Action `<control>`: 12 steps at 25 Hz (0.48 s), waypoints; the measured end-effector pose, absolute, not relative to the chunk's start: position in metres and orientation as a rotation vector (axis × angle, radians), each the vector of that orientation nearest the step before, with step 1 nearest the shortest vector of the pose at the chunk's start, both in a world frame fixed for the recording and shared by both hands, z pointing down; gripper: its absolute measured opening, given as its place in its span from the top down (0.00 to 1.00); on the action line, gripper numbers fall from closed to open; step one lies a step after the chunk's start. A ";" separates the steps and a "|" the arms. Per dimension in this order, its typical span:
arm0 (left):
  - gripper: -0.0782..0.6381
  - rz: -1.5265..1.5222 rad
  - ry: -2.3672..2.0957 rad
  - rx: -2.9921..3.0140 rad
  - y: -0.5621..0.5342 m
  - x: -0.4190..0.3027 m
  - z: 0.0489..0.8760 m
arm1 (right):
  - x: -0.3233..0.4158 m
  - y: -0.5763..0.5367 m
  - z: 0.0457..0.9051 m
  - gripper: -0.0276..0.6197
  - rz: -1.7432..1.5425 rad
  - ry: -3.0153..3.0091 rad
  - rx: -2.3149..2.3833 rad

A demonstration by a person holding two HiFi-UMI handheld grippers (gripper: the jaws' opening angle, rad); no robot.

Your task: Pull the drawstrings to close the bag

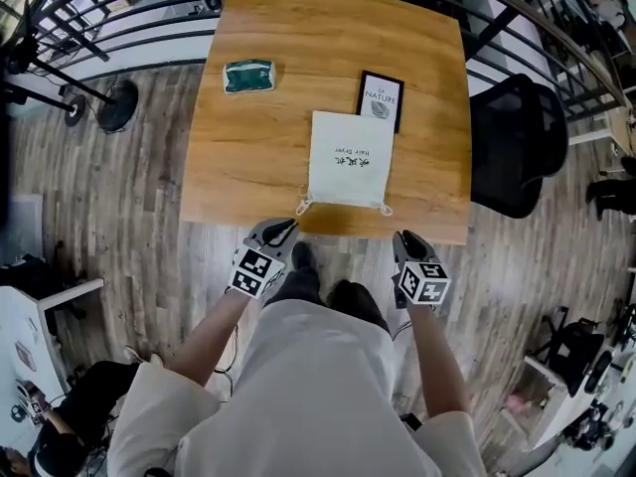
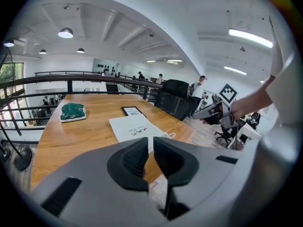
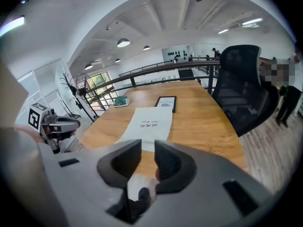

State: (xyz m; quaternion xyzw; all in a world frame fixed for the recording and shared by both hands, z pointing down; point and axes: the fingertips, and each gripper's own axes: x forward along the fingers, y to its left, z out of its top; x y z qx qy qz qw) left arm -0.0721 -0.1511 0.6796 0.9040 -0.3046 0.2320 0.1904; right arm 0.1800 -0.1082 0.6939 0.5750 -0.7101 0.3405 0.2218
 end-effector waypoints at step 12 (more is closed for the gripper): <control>0.72 0.701 -0.891 2.421 -0.155 -0.066 0.726 | 0.195 -0.124 0.732 0.79 1.004 -1.900 1.527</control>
